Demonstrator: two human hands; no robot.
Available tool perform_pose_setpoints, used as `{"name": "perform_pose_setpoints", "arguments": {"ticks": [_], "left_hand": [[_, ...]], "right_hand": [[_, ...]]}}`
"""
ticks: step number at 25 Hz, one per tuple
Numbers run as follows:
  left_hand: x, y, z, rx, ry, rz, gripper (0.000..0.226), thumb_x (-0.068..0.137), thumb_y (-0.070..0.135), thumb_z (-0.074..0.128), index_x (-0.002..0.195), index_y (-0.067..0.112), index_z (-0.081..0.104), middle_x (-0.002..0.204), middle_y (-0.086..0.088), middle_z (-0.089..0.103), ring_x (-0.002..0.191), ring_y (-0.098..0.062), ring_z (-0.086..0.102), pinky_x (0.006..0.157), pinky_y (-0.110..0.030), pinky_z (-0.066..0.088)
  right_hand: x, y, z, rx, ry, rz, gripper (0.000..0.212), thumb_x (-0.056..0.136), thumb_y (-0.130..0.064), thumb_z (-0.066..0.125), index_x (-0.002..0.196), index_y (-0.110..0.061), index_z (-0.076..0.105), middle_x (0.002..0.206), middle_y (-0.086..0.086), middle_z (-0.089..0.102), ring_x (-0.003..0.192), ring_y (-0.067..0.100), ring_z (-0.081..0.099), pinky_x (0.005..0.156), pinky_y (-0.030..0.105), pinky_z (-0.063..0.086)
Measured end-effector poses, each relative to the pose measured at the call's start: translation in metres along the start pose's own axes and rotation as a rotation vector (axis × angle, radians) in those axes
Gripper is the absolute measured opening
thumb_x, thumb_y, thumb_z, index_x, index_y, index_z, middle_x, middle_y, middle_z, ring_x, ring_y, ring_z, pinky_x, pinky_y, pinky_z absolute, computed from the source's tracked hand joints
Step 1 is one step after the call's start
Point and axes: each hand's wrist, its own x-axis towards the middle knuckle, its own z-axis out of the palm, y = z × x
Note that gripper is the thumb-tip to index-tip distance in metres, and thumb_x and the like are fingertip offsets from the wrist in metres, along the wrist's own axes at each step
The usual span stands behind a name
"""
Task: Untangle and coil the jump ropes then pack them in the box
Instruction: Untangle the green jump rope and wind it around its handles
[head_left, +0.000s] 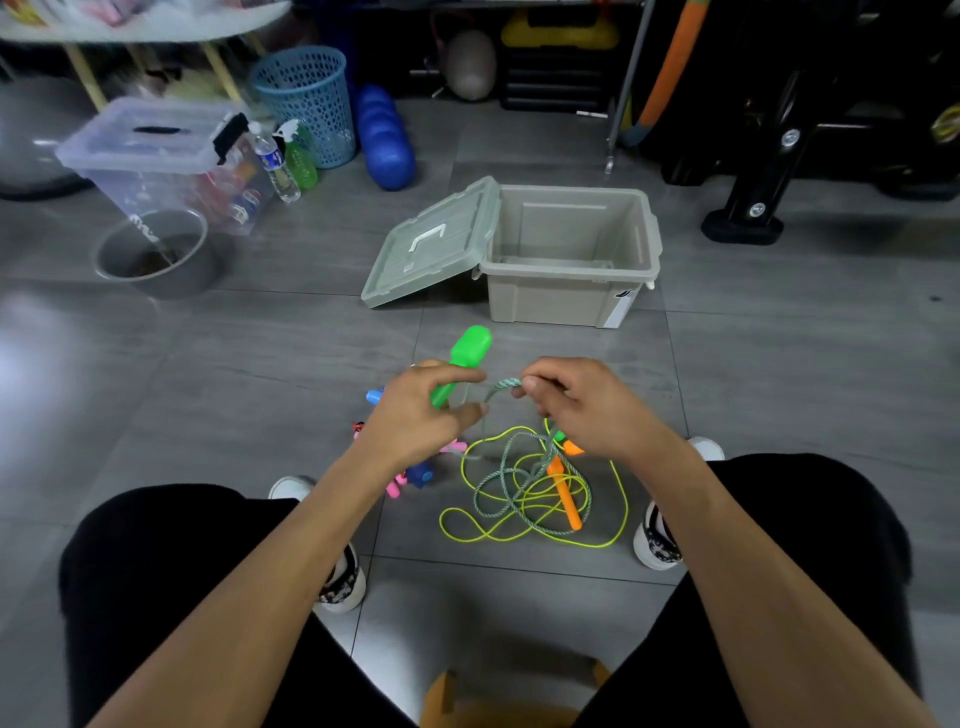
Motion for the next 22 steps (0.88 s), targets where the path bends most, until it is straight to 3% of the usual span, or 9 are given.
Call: {"name": "perform_pose_setpoints", "arguments": {"ticks": [3, 6, 8, 12, 16, 18, 20, 22], "left_hand": [[-0.002, 0.005, 0.004, -0.027, 0.026, 0.158, 0.015, 0.078, 0.023, 0.078, 0.092, 0.018, 0.077, 0.092, 0.004, 0.067, 0.087, -0.010, 0.061, 0.080, -0.027, 0.045], [-0.001, 0.006, 0.005, -0.020, 0.149, 0.203, 0.014, 0.081, 0.027, 0.069, 0.084, 0.013, 0.073, 0.092, -0.003, 0.068, 0.084, -0.018, 0.062, 0.079, -0.032, 0.046], [0.000, 0.008, 0.002, -0.093, 0.215, 0.184, 0.016, 0.082, 0.027, 0.063, 0.084, 0.013, 0.071, 0.096, -0.005, 0.068, 0.087, -0.019, 0.063, 0.082, -0.032, 0.046], [-0.003, 0.008, 0.000, -0.242, 0.265, 0.146, 0.012, 0.085, 0.021, 0.063, 0.085, 0.012, 0.071, 0.098, 0.002, 0.068, 0.095, -0.010, 0.063, 0.087, -0.025, 0.047], [-0.002, 0.007, -0.011, -0.382, 0.307, 0.031, 0.009, 0.088, 0.015, 0.066, 0.081, 0.019, 0.070, 0.088, 0.007, 0.069, 0.080, -0.002, 0.060, 0.079, -0.016, 0.046], [0.000, 0.001, -0.016, -0.347, 0.262, -0.043, 0.011, 0.088, 0.018, 0.067, 0.079, 0.022, 0.072, 0.079, 0.006, 0.069, 0.069, -0.004, 0.057, 0.072, -0.018, 0.045], [0.000, -0.004, -0.017, -0.245, 0.208, -0.063, 0.010, 0.087, 0.022, 0.067, 0.080, 0.023, 0.074, 0.081, 0.006, 0.071, 0.075, -0.009, 0.061, 0.076, -0.022, 0.046], [0.001, -0.010, -0.016, -0.094, 0.210, -0.041, 0.010, 0.088, 0.023, 0.066, 0.084, 0.021, 0.074, 0.088, 0.008, 0.072, 0.085, -0.008, 0.062, 0.077, -0.016, 0.043]], "right_hand": [[0.001, -0.003, 0.003, 0.029, 0.013, -0.025, 0.019, 0.096, -0.016, 0.049, 0.087, -0.010, 0.065, 0.064, -0.008, 0.058, 0.061, 0.010, 0.053, 0.061, 0.022, 0.043], [0.002, 0.007, 0.006, 0.033, -0.046, 0.047, 0.018, 0.096, -0.020, 0.050, 0.085, -0.017, 0.064, 0.067, -0.008, 0.062, 0.061, 0.004, 0.055, 0.059, 0.020, 0.044], [0.002, 0.019, 0.013, 0.003, -0.100, 0.112, 0.020, 0.097, -0.022, 0.047, 0.083, -0.022, 0.061, 0.072, -0.009, 0.065, 0.066, 0.001, 0.057, 0.065, 0.023, 0.046], [0.002, 0.037, 0.021, -0.197, -0.199, 0.197, 0.018, 0.098, -0.024, 0.043, 0.091, -0.024, 0.059, 0.085, -0.009, 0.060, 0.079, 0.016, 0.055, 0.070, 0.028, 0.042], [0.002, 0.039, 0.021, -0.240, -0.197, 0.199, 0.025, 0.088, -0.003, 0.047, 0.083, -0.025, 0.057, 0.084, -0.009, 0.057, 0.078, 0.015, 0.054, 0.066, 0.025, 0.040], [0.005, 0.032, 0.020, -0.182, -0.138, 0.171, 0.024, 0.083, -0.001, 0.051, 0.081, -0.022, 0.062, 0.086, -0.008, 0.059, 0.080, 0.012, 0.055, 0.070, 0.025, 0.043], [0.005, 0.020, 0.017, 0.009, -0.103, 0.191, 0.013, 0.085, -0.009, 0.056, 0.083, -0.018, 0.064, 0.086, -0.010, 0.066, 0.080, 0.011, 0.061, 0.075, 0.029, 0.049], [0.004, 0.010, 0.013, 0.171, -0.099, 0.239, 0.007, 0.088, -0.016, 0.058, 0.085, -0.014, 0.064, 0.077, -0.005, 0.069, 0.077, 0.015, 0.065, 0.074, 0.034, 0.051]]}}
